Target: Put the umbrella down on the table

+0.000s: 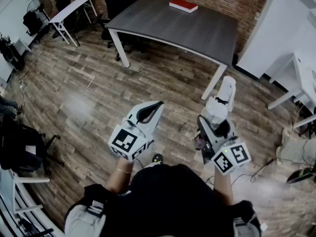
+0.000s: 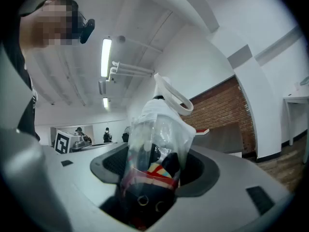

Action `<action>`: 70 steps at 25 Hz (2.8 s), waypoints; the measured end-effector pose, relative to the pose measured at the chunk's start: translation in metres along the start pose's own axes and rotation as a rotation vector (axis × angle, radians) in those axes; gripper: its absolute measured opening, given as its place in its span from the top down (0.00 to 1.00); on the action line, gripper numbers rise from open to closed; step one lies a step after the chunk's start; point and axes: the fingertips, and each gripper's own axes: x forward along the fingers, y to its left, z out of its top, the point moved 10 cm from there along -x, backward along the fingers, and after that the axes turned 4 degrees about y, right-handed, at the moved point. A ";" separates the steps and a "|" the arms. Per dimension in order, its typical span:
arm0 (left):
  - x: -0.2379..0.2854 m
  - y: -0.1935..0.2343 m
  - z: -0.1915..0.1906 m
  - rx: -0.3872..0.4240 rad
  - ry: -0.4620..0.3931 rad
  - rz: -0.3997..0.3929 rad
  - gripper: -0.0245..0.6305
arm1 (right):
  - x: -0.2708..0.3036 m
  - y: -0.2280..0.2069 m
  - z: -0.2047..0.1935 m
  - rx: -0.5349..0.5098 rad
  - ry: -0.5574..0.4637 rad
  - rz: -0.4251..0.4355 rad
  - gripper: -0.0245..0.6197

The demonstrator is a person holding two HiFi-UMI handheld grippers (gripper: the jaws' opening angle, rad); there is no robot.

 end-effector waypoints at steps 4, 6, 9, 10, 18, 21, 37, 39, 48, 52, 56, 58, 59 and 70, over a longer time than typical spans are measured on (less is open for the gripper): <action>-0.001 0.001 -0.001 -0.008 0.004 0.008 0.96 | 0.001 0.000 -0.002 0.000 0.006 0.000 0.51; 0.000 0.002 0.000 -0.009 0.003 0.012 0.96 | 0.003 -0.001 0.000 0.001 0.010 0.001 0.51; -0.001 0.007 0.000 -0.011 0.002 0.015 0.96 | 0.007 -0.001 0.001 0.027 0.008 0.000 0.51; -0.003 0.009 -0.001 -0.013 0.002 0.016 0.96 | 0.009 -0.001 0.000 0.043 0.004 0.000 0.51; -0.014 0.023 -0.008 -0.022 -0.014 0.009 0.96 | 0.017 0.012 -0.005 0.062 0.001 -0.026 0.51; -0.017 0.032 -0.011 -0.025 -0.017 -0.001 0.96 | 0.022 0.017 -0.008 0.063 -0.001 -0.039 0.51; -0.041 0.074 -0.017 -0.037 -0.029 -0.046 0.96 | 0.047 0.053 -0.015 0.080 0.010 -0.096 0.51; -0.043 0.079 -0.019 -0.040 -0.028 -0.047 0.96 | 0.049 0.056 -0.016 0.085 0.012 -0.102 0.51; -0.051 0.091 -0.029 -0.056 -0.024 -0.055 0.96 | 0.053 0.062 -0.022 0.106 0.018 -0.129 0.51; -0.050 0.093 -0.032 -0.059 -0.019 -0.044 0.96 | 0.058 0.058 -0.021 0.113 0.022 -0.124 0.51; -0.049 0.104 -0.034 -0.067 -0.005 -0.005 0.96 | 0.073 0.049 -0.021 0.142 0.026 -0.091 0.51; -0.047 0.110 -0.035 -0.067 0.000 0.023 0.96 | 0.085 0.040 -0.020 0.148 0.030 -0.075 0.51; -0.046 0.113 -0.036 -0.067 0.004 0.038 0.96 | 0.091 0.035 -0.020 0.148 0.032 -0.067 0.51; 0.002 0.159 -0.036 -0.049 0.037 0.148 0.96 | 0.167 -0.022 -0.006 0.164 0.051 0.039 0.51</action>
